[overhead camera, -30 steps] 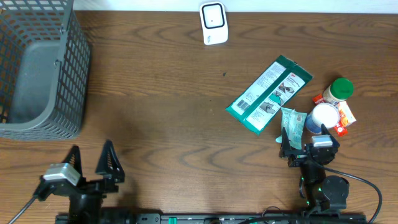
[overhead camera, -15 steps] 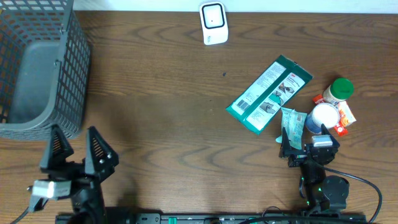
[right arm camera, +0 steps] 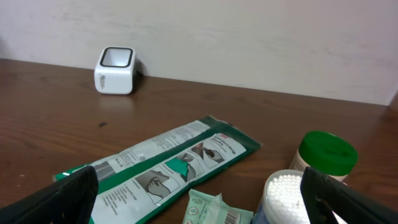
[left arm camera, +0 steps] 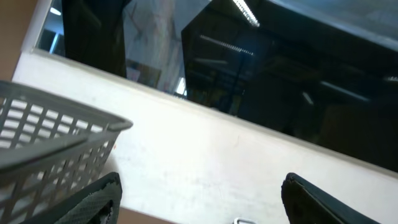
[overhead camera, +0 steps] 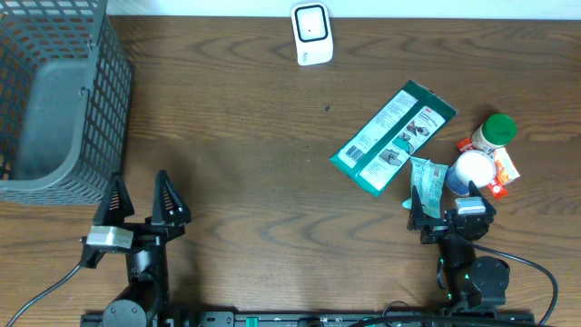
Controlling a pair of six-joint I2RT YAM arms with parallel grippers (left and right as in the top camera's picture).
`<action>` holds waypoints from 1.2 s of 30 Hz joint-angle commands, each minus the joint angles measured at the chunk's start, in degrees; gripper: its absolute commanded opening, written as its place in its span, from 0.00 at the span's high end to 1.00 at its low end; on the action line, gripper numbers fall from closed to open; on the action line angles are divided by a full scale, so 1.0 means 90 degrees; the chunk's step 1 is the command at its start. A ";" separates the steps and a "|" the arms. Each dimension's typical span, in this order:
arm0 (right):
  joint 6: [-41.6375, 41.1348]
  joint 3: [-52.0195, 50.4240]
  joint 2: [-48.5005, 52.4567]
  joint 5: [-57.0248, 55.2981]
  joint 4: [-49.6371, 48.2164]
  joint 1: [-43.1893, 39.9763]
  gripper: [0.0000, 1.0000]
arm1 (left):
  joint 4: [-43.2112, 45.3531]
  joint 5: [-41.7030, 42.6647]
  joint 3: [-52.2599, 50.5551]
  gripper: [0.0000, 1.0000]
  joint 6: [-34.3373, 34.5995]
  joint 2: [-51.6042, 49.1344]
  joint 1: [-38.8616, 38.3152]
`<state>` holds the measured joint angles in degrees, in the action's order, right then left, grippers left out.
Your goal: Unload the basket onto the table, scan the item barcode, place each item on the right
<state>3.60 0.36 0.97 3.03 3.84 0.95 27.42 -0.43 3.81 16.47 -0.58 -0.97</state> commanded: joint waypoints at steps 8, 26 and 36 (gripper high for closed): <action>0.0010 -0.0005 -0.0029 -0.0017 0.0027 0.0061 0.01 | -0.0503 -0.0078 -0.0398 0.17 -0.0036 0.0051 -0.0027; 0.0010 -0.0005 -0.0029 -0.0017 0.0027 0.0061 0.01 | -0.3011 0.0148 -0.0398 0.17 -0.1790 0.0053 -0.0027; 0.0010 -0.0005 -0.0029 -0.0017 0.0029 0.0061 0.01 | -0.3470 0.0403 -0.0398 0.17 -0.1996 0.0046 -0.0027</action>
<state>3.60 0.36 0.95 3.01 3.86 0.95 -1.10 2.81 0.67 0.14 -0.58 -0.97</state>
